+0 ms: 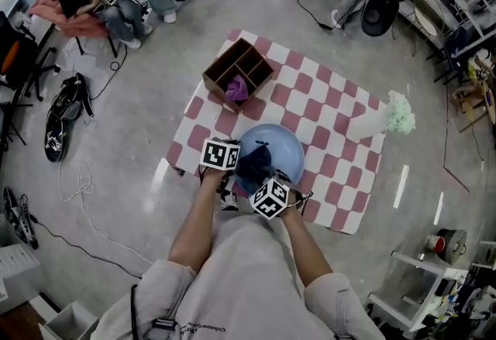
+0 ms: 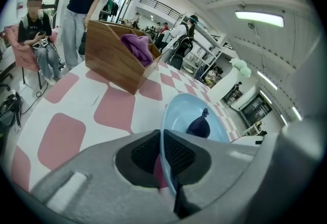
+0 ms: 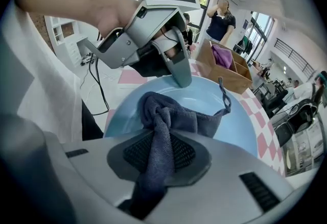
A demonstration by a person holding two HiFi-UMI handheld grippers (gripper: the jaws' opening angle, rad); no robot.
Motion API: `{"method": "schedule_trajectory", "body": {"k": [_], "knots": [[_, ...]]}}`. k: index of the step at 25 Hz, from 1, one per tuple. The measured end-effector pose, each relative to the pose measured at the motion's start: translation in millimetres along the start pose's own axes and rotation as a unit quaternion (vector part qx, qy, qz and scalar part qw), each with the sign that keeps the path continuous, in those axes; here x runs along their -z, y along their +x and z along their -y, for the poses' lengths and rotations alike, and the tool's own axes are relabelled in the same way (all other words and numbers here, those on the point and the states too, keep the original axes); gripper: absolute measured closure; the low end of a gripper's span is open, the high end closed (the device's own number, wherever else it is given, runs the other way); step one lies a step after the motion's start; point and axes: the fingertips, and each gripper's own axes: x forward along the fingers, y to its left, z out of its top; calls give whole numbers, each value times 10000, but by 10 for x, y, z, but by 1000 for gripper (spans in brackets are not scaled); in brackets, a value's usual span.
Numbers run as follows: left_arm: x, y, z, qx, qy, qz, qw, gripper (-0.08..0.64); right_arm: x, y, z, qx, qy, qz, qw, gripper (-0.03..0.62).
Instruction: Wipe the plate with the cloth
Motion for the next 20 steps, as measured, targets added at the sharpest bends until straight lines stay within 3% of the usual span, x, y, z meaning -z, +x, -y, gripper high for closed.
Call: {"method": "schedule_trajectory", "body": {"k": [4,10,14,17,20], "knots": [[89,-17,-39,-86,-231,-15,9997,535,-81,49,-13,222,39,51,9997,518],[100,-29,-149,-228,-499,211,9983,535,-132,92,86,161,240,51,9996,517],[98,-30,-168,-300,-412,460,9976,531,61,19,226,57,352,-163,9992,517],[-28,-114,-187,-586,-242,885,9941,514,248,-63,335,7,608,-195,9980,517],[-187,-288,-155,-977,-227,1384,9853,508,336,-220,445,43,770,-83,9970,517]]}}
